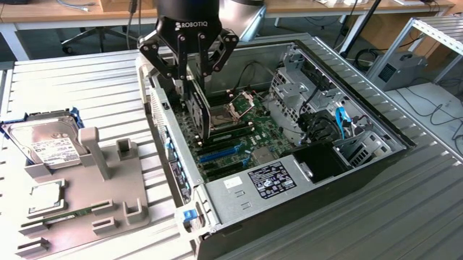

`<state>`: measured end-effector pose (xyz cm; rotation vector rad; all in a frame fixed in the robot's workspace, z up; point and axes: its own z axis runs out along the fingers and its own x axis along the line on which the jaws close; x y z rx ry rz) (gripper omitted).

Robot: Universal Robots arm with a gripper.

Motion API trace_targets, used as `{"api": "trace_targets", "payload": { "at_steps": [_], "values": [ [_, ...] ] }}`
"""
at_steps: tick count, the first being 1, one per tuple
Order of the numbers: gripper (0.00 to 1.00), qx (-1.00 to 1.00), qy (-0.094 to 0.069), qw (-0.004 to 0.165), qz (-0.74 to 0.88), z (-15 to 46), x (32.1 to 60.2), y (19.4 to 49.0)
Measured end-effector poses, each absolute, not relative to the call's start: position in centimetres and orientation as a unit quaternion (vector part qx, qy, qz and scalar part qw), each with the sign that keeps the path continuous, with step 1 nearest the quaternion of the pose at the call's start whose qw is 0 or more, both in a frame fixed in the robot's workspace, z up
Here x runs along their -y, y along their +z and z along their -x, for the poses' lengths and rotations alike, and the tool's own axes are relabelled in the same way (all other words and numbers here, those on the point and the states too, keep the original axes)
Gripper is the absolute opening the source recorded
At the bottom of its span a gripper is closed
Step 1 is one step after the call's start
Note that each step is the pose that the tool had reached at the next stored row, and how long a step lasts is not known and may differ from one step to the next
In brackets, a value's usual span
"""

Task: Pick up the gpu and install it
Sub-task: 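Pick up the gpu and move the gpu toward the slot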

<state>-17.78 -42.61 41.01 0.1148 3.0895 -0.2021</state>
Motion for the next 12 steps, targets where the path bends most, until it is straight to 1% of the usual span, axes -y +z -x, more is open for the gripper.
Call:
{"api": "trace_targets", "payload": {
  "at_steps": [12],
  "values": [
    [0.29, -0.996, -0.076, 0.022, -0.037, 16.6, 42.5, 41.0]
  ]
}}
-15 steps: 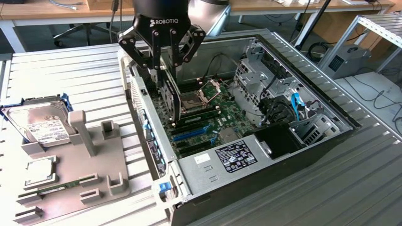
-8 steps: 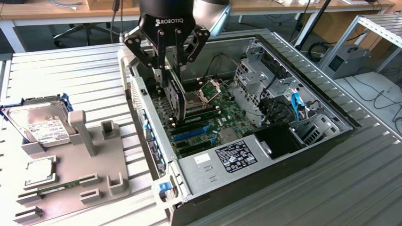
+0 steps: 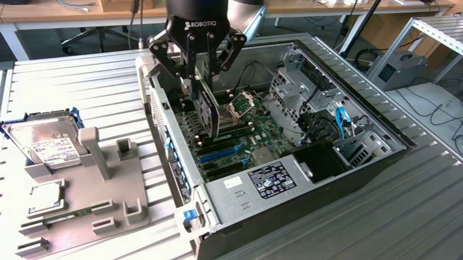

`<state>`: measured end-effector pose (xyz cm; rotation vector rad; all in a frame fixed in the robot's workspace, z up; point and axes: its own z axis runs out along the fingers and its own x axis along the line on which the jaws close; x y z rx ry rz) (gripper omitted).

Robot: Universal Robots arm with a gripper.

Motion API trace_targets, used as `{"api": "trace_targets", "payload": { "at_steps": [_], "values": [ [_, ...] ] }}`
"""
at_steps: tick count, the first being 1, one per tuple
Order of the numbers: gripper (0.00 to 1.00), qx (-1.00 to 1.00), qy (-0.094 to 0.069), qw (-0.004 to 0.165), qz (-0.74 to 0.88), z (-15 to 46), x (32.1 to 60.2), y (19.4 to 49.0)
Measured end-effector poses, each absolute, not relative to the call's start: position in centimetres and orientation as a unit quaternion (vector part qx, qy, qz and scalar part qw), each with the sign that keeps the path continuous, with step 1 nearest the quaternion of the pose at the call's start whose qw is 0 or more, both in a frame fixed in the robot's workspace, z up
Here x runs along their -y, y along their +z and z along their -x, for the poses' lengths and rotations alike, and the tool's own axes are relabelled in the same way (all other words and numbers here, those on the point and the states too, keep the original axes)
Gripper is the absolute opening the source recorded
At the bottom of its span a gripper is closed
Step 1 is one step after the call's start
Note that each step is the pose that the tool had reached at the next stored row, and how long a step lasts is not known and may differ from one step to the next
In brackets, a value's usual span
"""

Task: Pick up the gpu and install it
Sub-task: 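Pick up the gpu and move the gpu toward the slot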

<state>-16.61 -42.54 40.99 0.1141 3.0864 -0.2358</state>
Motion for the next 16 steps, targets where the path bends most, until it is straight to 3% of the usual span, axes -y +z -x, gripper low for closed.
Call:
{"api": "trace_targets", "payload": {
  "at_steps": [16],
  "values": [
    [0.29, -0.995, -0.09, 0.023, -0.036, 15.53, 42.47, 40.97]
  ]
}}
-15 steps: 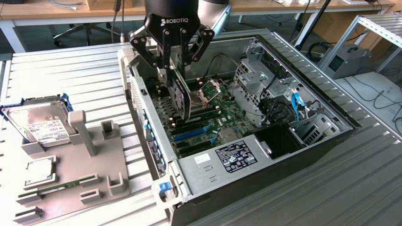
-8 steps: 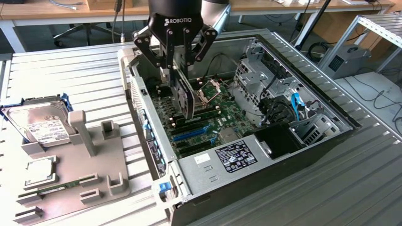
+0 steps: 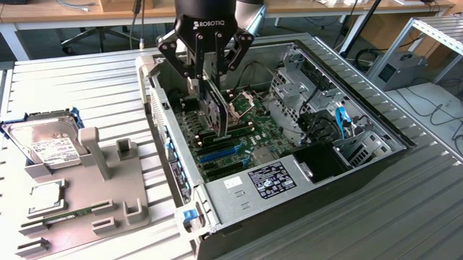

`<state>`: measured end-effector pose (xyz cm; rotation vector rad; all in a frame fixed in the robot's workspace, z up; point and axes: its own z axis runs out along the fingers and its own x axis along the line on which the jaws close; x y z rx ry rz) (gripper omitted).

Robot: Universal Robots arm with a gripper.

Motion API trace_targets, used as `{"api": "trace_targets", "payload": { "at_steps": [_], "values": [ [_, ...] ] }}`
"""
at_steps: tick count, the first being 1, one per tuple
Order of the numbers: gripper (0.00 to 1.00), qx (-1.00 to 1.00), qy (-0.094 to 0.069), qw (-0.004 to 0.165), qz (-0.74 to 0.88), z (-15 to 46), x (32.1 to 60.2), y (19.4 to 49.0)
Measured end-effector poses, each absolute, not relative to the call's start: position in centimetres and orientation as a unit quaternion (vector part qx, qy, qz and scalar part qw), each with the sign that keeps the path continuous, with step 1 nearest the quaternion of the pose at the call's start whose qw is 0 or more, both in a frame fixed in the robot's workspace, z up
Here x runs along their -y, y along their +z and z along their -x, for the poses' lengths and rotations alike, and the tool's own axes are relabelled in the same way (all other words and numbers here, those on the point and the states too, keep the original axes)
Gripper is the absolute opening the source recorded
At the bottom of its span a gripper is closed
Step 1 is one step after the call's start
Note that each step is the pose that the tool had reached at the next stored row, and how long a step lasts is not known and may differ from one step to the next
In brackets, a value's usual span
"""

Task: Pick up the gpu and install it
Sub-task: 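Pick up the gpu and move the gpu toward the slot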

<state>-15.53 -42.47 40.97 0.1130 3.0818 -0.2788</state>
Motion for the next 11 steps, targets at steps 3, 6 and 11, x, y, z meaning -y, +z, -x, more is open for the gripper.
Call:
{"api": "trace_targets", "payload": {
  "at_steps": [3, 6, 11],
  "values": [
    [0.29, -0.995, -0.093, 0.023, -0.036, 15.37, 42.45, 40.97],
    [0.29, -0.994, -0.097, 0.023, -0.036, 15.18, 42.44, 40.97],
    [0.29, -0.994, -0.103, 0.023, -0.036, 14.9, 42.41, 40.96]
  ]
}}
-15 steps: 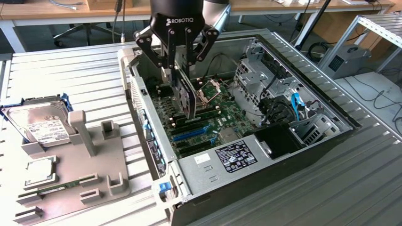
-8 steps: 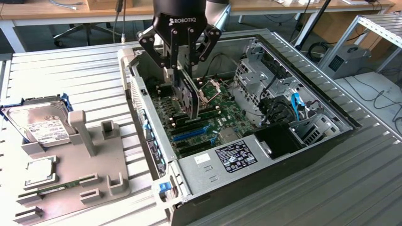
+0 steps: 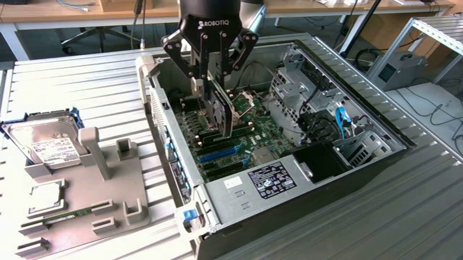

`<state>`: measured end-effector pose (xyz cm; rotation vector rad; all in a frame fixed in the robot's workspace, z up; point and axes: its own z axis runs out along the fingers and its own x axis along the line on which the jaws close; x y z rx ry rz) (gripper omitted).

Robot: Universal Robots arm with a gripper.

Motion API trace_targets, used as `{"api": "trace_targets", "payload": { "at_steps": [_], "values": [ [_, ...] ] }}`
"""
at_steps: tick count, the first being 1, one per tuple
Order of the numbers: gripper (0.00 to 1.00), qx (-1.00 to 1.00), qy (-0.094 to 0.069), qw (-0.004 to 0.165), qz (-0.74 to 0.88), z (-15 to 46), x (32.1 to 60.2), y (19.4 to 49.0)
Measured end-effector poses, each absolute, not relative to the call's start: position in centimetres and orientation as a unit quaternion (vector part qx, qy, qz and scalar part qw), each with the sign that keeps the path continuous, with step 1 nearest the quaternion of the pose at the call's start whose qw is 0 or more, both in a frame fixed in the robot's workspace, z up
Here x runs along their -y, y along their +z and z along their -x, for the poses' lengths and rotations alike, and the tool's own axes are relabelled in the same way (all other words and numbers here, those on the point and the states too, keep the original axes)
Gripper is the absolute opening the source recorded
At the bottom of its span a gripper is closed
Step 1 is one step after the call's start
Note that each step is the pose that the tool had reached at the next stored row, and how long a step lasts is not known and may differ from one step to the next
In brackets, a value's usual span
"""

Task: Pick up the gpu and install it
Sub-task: 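Pick up the gpu and move the gpu toward the slot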

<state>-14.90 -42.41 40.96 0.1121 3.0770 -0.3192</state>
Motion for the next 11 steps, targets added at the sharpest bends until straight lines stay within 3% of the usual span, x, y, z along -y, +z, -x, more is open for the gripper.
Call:
{"api": "trace_targets", "payload": {
  "at_steps": [11],
  "values": [
    [0.29, -0.992, -0.117, 0.024, -0.036, 14.32, 42.35, 40.95]
  ]
}}
